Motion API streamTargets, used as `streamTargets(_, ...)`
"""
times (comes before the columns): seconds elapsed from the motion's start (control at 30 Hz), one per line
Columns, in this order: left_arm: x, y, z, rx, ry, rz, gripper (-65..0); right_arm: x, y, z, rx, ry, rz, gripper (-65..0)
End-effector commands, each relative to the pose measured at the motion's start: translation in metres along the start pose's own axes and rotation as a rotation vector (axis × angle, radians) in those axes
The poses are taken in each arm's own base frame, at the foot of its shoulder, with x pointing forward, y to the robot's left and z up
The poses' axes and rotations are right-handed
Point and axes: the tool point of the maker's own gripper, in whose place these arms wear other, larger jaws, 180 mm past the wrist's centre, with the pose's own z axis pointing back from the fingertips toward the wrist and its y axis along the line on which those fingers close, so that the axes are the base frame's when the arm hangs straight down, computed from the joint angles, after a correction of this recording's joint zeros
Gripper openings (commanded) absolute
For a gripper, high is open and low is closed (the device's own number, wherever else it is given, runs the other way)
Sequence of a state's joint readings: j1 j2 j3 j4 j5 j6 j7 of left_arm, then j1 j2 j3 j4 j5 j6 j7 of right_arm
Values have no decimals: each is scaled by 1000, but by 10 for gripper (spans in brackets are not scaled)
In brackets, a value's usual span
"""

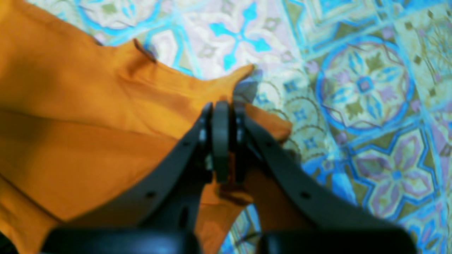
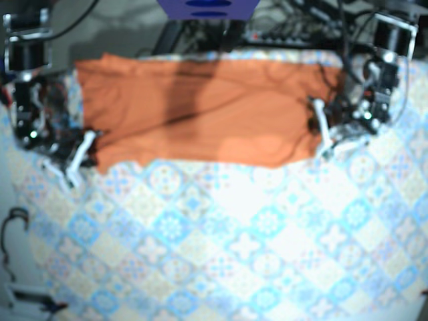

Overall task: Fold the T-shirt properly
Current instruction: 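Lift the corners and fold them toward the robot with both grippers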

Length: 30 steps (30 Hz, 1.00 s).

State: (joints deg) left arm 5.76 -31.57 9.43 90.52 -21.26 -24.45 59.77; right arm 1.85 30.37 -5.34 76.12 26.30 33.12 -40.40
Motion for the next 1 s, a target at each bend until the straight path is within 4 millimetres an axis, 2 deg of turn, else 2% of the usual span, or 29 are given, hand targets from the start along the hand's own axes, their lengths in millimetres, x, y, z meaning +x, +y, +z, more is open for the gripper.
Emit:
streamTargets(0.0,4,12,9,53,-5,-45,-612,18,-9,7,-13,-53,14,-650)
streamTargets(0.1,5,16,16,126,9,-134,-533,18,-9,7,-13,-53,14,-650)
streamTargets(0.2,7,14,18,175,29,-224,-485,18,-9,7,-12,-53,13,-650)
streamTargets(0.53,9,2,11,174,51,-309,-421,17,-9,7,-12,-52,12,-650)
streamTargets(0.83,20,-6,3,204,76,-450,-278,17,-8,7,-12,-51,12,-650)
streamTargets(0.97,15,-1,-5,234,125,-507,-260,17,-8,7,-12,-51,12,-650)
